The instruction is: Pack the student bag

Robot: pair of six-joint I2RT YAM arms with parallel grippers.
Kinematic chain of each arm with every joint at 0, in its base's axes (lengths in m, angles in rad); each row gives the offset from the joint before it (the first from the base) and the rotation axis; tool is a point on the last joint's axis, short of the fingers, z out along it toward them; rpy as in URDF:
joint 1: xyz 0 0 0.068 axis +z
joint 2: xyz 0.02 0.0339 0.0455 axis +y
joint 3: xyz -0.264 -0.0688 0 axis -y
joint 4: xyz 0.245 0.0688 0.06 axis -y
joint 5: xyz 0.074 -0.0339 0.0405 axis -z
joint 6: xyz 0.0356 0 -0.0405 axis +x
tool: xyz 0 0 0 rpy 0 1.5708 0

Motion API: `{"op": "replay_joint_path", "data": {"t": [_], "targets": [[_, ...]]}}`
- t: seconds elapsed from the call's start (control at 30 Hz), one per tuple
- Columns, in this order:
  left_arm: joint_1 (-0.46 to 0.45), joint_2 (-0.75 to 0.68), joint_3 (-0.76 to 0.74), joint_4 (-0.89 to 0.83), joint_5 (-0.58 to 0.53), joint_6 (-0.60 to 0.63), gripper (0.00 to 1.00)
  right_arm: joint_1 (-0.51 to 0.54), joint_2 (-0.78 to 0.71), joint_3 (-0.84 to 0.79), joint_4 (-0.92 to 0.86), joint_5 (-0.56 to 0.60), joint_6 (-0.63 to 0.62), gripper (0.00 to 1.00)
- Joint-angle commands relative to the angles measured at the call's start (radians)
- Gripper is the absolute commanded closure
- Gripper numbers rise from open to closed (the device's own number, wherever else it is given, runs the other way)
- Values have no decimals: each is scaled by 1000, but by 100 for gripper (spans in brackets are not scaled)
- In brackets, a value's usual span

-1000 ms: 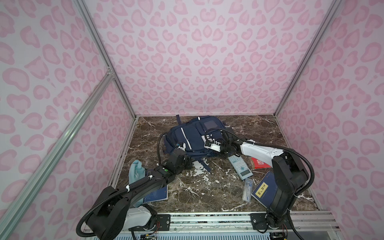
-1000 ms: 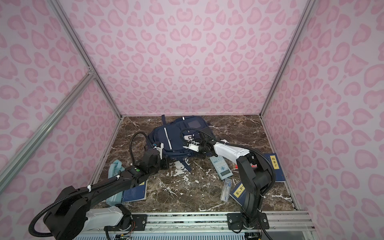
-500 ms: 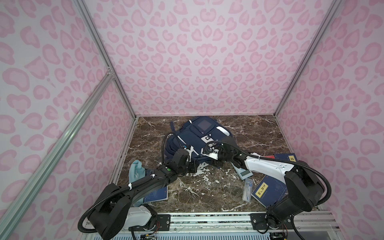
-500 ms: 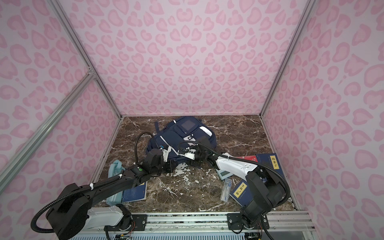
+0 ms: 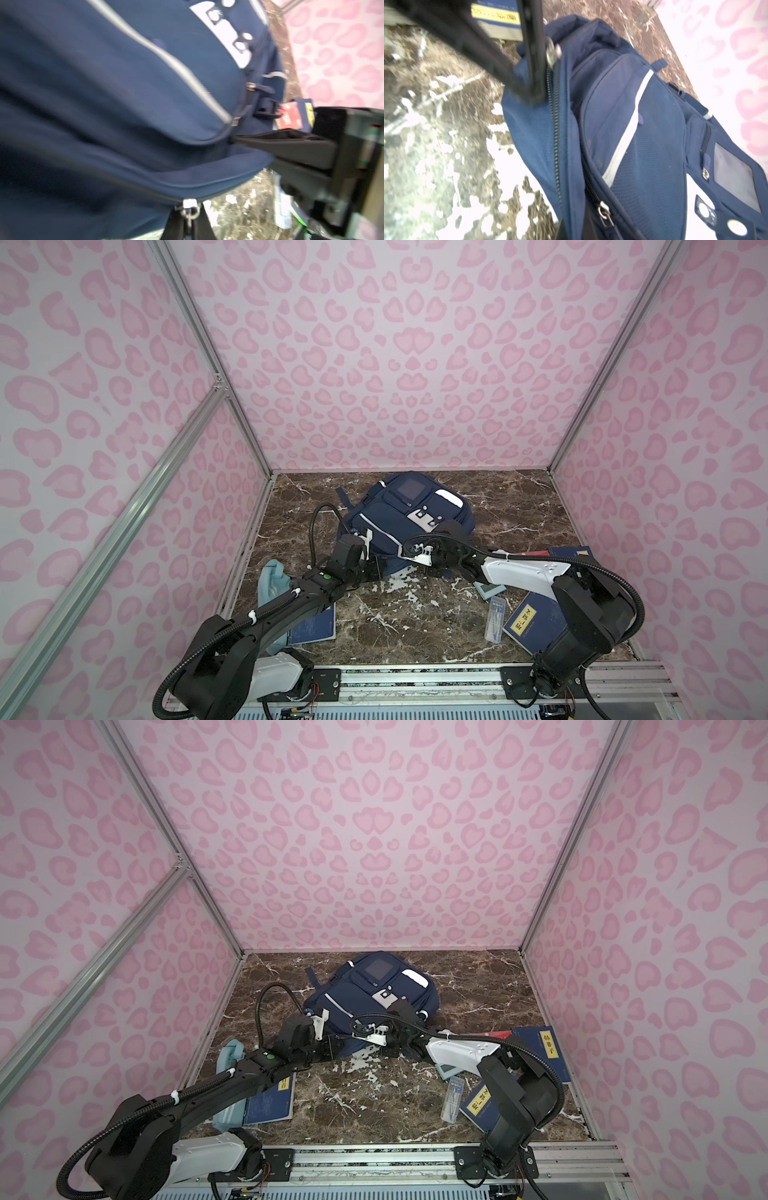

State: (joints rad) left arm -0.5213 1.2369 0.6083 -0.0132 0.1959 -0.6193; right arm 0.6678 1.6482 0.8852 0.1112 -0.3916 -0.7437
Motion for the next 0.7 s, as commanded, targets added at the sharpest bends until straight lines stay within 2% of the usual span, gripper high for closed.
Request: {"op": "replay_joint_path", "data": {"t": [0.0,0.1,0.2,0.23,0.37,0.4,0.53,0.67], "targets": [[45,-28,1,-84,-101,72,97,-56,-32,-24,18,38,-8,100],[72,-36,-13,-69,-76,79,96,-110,-46,-47,38,40,-22,100],[51,-42,-20,-35,-15,58,97,-147,-3,-24,48,115,-26,99],[33,-51,-17,-37,-16,50,97,-158,14,-14,54,125,-13,91],[-52,-77,-3,-17,0,-5,97,-148,-32,-37,111,86,83,39],[-72,-74,0,0,14,-22,97,-133,-65,-50,114,73,101,34],[-155,-41,31,39,26,-72,97,-39,-181,-80,91,-11,198,29],[-180,-3,53,73,42,-92,97,85,-176,-103,96,14,189,32]]}}
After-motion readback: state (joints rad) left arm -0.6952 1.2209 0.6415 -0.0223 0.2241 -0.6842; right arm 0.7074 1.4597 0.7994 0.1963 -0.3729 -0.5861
